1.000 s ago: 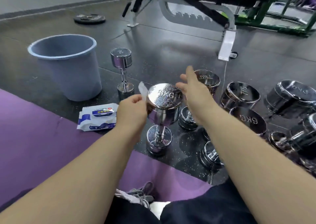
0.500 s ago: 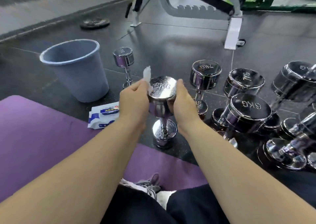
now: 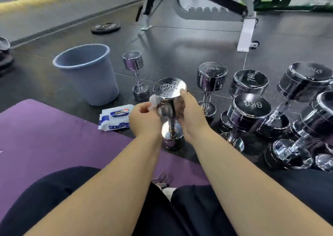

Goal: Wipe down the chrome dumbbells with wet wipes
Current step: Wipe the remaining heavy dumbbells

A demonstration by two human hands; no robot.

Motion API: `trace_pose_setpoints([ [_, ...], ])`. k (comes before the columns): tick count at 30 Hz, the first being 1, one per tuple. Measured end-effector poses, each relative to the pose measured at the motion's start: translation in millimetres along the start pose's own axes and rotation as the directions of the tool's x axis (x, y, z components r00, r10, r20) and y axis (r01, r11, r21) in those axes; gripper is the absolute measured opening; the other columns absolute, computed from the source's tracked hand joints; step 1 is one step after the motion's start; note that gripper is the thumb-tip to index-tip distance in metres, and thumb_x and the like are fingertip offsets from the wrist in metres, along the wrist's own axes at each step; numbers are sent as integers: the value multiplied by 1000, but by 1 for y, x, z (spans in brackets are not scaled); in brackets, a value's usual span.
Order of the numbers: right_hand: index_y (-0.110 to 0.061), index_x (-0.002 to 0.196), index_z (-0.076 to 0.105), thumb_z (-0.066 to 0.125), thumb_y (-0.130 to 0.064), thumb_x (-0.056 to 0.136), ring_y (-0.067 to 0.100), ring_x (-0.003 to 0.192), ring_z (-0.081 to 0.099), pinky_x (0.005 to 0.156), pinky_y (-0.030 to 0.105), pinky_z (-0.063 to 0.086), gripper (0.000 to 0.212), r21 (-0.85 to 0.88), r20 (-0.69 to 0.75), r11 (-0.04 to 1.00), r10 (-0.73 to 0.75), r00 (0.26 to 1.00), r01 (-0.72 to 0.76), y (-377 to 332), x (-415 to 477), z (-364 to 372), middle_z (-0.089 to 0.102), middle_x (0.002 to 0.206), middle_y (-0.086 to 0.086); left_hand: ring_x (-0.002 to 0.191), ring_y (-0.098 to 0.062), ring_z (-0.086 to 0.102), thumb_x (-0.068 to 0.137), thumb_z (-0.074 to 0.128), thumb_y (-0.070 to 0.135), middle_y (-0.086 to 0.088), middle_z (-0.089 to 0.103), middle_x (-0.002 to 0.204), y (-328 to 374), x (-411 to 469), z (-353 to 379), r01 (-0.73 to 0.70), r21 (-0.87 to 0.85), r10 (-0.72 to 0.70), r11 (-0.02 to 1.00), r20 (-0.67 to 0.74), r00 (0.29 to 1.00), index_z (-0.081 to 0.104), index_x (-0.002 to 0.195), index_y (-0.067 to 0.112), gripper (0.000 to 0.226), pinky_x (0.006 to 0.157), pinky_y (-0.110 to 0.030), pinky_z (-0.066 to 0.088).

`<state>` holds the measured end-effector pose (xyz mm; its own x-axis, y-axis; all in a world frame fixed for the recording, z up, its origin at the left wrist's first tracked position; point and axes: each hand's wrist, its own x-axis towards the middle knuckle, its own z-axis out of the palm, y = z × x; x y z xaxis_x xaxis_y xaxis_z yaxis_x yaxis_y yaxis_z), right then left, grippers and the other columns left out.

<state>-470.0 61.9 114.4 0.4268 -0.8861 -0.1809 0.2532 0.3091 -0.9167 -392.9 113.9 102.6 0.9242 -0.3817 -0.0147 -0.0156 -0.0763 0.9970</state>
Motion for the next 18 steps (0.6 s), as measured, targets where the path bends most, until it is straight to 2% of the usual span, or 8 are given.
trace_pose_setpoints([
  [2,-12,93,59,46,-31,101,9,48,59,47,16,47,24,34,8,999,35,999,-36,-4,-5,-8,64,60,-1,74,-19,64,78,72,25,9,68,71,-4,-10,0,-33,75,30,997,52,998,63,68,29,14,78,-33,53],
  [4,-18,76,55,45,-34,101,5,43,55,42,12,42,32,71,-2,996,55,998,-55,-7,-8,-12,59,49,-7,73,-16,65,77,72,18,8,69,72,-4,-16,0,-58,67,53,996,74,996,65,70,29,14,77,-32,53],
  [6,-20,76,56,44,-37,101,3,46,56,44,13,42,33,67,-15,995,80,997,-79,-6,-14,-12,61,54,-10,69,-12,65,81,72,18,5,68,73,-2,-12,2,-24,-5,24,1000,29,999,64,73,26,14,71,-28,53],
  [8,-23,81,59,43,-39,102,1,51,58,47,16,43,31,76,-38,989,132,991,-128,-7,-21,-13,64,62,-10,55,-4,60,87,70,15,7,62,65,-5,-9,4,117,-98,-119,988,-8,993,58,74,23,20,59,-19,48],
  [10,-22,83,60,43,-38,102,2,55,59,47,16,43,30,109,-68,979,178,982,-170,-6,-25,-15,62,66,-9,61,-12,59,86,68,4,3,60,64,-12,-10,4,222,-152,-217,963,50,975,59,73,18,22,61,-22,47],
  [12,-18,91,60,45,-39,101,6,60,56,48,18,43,27,137,-93,971,209,973,-196,-8,-27,-17,59,74,-4,67,-18,56,82,70,2,1,62,67,-9,-11,5,161,-138,-156,977,46,987,62,71,20,23,64,-27,46],
  [15,-15,96,55,50,-41,98,14,67,47,63,25,42,26,173,-164,964,228,960,-200,-7,-25,-17,49,79,3,58,-9,53,85,70,8,12,63,57,5,-6,2,43,-153,-44,987,-2,999,64,74,22,19,56,-19,43],
  [18,-13,97,57,52,-36,95,14,61,48,62,27,43,24,194,-199,962,230,953,-192,2,-22,-9,52,73,4,69,-8,57,88,71,24,10,66,73,3,-20,-3,-74,66,71,995,47,996,64,80,22,10,60,-17,43],
])
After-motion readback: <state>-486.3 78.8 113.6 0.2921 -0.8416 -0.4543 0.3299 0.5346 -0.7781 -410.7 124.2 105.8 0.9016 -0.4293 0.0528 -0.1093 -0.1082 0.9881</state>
